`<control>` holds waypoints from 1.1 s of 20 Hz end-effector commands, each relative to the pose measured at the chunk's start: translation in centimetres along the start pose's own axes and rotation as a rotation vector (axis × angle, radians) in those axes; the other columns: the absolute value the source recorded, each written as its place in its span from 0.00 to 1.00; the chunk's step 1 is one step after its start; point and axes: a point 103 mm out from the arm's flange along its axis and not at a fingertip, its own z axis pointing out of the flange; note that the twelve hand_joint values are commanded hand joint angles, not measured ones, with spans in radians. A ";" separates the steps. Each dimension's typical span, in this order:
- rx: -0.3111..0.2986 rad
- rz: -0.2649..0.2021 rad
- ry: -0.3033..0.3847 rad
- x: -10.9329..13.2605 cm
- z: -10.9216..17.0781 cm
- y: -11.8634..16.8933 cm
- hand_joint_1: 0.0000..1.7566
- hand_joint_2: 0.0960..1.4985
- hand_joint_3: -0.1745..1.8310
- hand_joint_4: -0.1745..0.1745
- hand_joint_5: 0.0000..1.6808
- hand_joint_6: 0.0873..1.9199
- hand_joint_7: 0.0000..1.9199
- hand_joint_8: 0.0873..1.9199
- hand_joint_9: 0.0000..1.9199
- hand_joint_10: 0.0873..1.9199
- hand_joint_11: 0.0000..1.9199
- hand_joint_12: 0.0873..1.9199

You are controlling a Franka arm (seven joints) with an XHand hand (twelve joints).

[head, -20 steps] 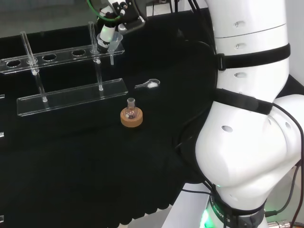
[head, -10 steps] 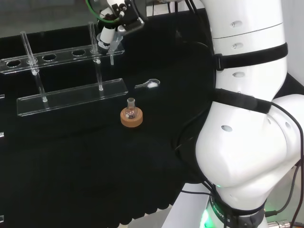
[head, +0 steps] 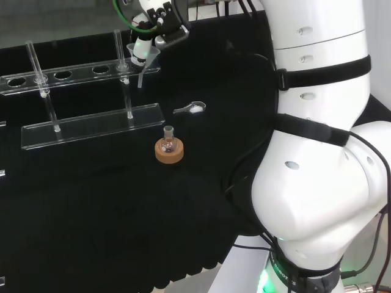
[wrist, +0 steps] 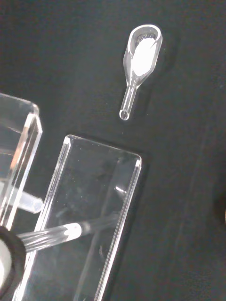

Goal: Pick up the funnel from the transparent funnel stand.

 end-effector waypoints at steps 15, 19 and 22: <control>-0.222 -0.012 -0.034 -2.2 -0.6 -2.5 0.46 0.41 0.36 0.49 0.44 0.08 0.37 0.31 0.50 0.20 0.33 0.66; -0.278 -0.004 -0.044 -0.7 -1.6 -3.0 0.46 0.41 0.37 0.53 0.51 0.23 0.42 0.30 0.54 0.17 0.36 0.64; -0.285 0.000 -0.049 0.3 -2.7 -3.4 0.47 0.41 0.37 0.54 0.56 0.28 0.44 0.30 0.56 0.17 0.37 0.64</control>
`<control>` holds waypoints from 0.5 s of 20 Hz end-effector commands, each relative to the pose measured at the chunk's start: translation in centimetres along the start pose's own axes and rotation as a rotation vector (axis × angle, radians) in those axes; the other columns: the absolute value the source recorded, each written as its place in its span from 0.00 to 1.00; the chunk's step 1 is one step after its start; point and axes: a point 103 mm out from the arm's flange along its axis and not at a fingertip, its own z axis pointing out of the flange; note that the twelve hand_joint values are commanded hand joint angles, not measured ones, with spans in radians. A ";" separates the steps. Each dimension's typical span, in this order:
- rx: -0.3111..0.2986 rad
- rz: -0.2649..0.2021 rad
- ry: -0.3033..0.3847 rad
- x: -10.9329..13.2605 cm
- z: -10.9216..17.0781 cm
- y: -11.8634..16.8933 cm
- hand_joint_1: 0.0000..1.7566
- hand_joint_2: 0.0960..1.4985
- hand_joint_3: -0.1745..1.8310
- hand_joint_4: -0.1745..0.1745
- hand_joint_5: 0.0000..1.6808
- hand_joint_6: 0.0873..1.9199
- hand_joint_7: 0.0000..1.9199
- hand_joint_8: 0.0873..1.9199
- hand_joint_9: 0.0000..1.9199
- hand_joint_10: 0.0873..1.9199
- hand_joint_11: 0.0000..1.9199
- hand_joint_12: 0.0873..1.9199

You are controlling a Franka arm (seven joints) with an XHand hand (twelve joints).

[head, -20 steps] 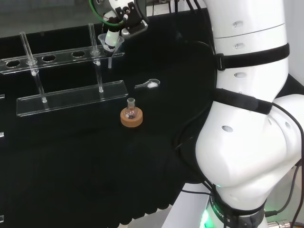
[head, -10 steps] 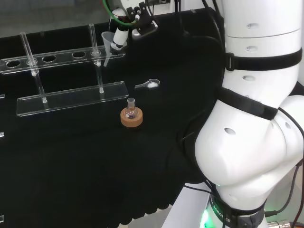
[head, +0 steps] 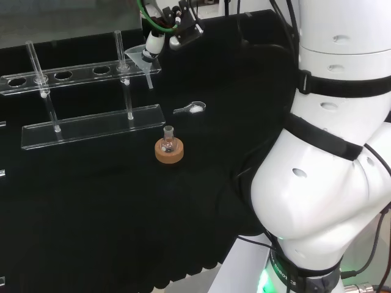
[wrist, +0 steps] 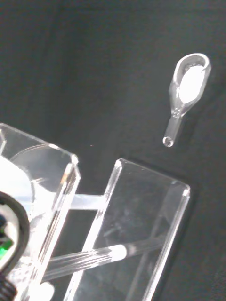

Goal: Pick up the funnel from the transparent funnel stand.

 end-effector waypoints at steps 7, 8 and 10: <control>0.056 -0.035 0.023 3.4 -3.8 -1.0 0.45 0.38 0.37 0.44 0.32 0.24 0.31 0.31 0.49 0.16 0.35 0.64; 0.089 -0.049 0.029 3.5 -3.8 -0.9 0.42 0.37 0.36 0.43 0.24 0.16 0.23 0.32 0.42 0.18 0.33 0.66; 0.133 -0.065 0.043 3.5 -3.7 -0.9 0.38 0.36 0.33 0.42 0.15 0.04 0.11 0.32 0.29 0.25 0.28 0.69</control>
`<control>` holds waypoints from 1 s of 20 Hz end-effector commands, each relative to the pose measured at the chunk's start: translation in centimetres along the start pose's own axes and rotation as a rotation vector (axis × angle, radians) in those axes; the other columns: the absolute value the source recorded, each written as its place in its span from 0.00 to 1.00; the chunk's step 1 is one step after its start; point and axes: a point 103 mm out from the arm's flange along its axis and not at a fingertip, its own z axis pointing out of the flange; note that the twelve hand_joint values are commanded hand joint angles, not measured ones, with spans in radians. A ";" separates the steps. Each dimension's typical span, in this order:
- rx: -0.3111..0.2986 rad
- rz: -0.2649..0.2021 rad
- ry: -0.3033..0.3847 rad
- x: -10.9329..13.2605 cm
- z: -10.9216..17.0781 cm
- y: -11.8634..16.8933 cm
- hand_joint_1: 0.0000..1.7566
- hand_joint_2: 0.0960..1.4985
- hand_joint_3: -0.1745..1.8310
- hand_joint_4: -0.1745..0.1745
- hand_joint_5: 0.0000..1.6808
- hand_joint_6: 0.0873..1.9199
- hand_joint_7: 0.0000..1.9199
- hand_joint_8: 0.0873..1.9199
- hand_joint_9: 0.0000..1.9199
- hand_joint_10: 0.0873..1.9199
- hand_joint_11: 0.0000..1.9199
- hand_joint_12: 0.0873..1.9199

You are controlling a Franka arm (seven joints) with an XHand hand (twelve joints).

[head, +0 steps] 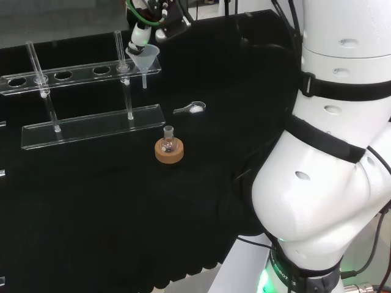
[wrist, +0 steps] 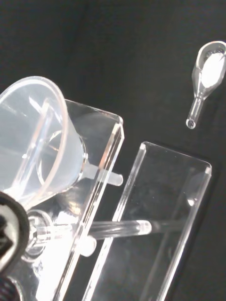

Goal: Pick up the funnel from the transparent funnel stand.

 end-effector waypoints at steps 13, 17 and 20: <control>0.197 -0.063 0.060 -0.6 1.9 0.4 0.33 0.37 0.25 0.38 0.09 0.00 0.05 0.34 0.19 0.38 0.26 0.73; 0.169 -0.046 0.037 -0.9 2.4 0.6 0.35 0.38 0.25 0.37 0.11 0.00 0.07 0.34 0.22 0.36 0.26 0.72; 0.193 -0.046 0.035 -1.0 2.8 1.0 0.36 0.38 0.25 0.37 0.12 0.00 0.07 0.34 0.22 0.35 0.26 0.72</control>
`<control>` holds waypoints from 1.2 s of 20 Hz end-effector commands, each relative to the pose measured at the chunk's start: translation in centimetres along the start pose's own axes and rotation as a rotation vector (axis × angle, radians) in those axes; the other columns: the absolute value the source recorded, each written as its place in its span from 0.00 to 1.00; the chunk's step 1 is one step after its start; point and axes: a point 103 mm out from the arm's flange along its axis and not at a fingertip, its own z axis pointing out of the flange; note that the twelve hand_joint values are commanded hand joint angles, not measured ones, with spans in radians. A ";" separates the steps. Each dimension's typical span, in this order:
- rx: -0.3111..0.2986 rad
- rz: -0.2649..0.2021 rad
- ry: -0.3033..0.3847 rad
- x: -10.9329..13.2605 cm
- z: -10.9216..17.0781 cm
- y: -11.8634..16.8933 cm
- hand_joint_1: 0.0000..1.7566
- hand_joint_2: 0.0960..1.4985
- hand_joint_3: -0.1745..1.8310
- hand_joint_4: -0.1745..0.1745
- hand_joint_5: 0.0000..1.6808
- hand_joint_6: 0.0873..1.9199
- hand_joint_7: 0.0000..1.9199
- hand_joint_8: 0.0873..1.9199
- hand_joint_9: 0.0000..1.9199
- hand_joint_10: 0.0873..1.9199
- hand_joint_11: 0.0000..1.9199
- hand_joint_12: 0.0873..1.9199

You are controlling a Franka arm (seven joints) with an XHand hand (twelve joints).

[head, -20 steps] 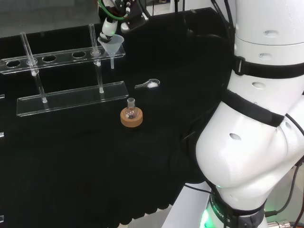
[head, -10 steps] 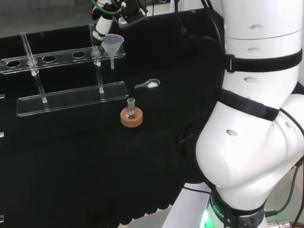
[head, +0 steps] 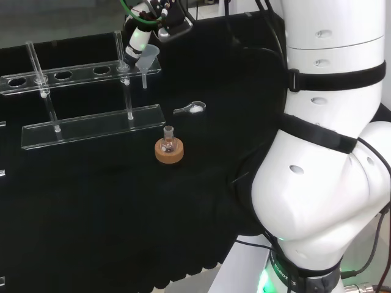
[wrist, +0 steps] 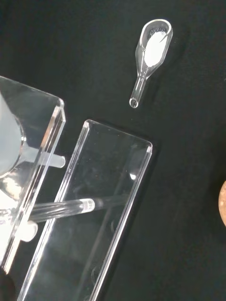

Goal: Pick up the funnel from the transparent funnel stand.

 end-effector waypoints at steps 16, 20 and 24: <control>0.032 0.018 -0.007 -1.2 1.9 1.9 0.38 0.37 0.30 0.38 0.26 0.00 0.26 0.33 0.39 0.25 0.29 0.70; 0.002 0.027 -0.016 -1.0 1.8 1.8 0.39 0.37 0.30 0.39 0.34 0.00 0.32 0.33 0.45 0.23 0.31 0.69; -0.072 0.061 -0.041 -0.9 1.5 1.3 0.41 0.38 0.31 0.41 0.41 0.11 0.40 0.32 0.51 0.20 0.33 0.67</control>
